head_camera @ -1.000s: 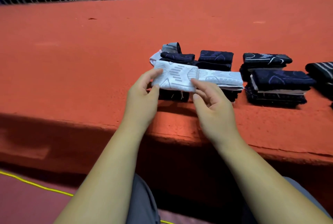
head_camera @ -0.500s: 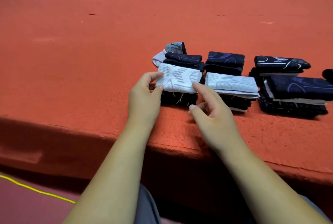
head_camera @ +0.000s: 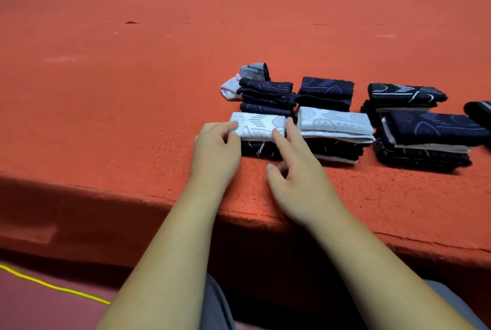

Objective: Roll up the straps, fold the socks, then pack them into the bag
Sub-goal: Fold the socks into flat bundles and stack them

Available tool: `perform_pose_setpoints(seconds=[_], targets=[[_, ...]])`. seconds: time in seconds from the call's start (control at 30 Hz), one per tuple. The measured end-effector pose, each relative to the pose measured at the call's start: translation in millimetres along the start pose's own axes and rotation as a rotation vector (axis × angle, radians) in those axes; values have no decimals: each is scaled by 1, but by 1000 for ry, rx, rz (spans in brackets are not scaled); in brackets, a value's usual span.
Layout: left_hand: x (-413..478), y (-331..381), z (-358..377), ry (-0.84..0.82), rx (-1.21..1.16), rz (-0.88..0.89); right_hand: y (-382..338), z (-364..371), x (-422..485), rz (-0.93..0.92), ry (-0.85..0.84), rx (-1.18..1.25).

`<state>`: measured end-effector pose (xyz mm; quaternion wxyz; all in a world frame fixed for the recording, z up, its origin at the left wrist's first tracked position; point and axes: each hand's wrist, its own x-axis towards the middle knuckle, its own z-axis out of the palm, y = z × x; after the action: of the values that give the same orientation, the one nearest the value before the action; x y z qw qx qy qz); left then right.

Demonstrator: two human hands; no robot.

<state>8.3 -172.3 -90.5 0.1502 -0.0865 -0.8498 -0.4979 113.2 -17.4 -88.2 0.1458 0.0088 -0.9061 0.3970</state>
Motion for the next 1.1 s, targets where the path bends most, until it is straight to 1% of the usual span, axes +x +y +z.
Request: perform_pose_setpoints(seconds=[0.1,0.27,0.4,0.5,0.63,0.83,0.97,1.1], targets=[[0,-2,0,-24,-2,-3,1,1,0,-29,-6,-40],[2,-3,2,-37,0,-9,3,4,3,-17,-10,-78],[3,-6,-1,-32,27,48,4,4,4,-20,-3,-79],[5,-6,-4,-32,11,17,5,5,4,-23,6,-82],[8,-5,-10,-57,-121,-60,2,3,-1,-90,31,-66],[15,-3,-18,-55,-357,-179,4,2,-4,-208,216,-69],[24,-2,-26,-41,-448,-269,-8,-8,-1,-296,228,-122],[35,-5,-33,-50,-550,-374,-32,-18,25,-266,235,-145]])
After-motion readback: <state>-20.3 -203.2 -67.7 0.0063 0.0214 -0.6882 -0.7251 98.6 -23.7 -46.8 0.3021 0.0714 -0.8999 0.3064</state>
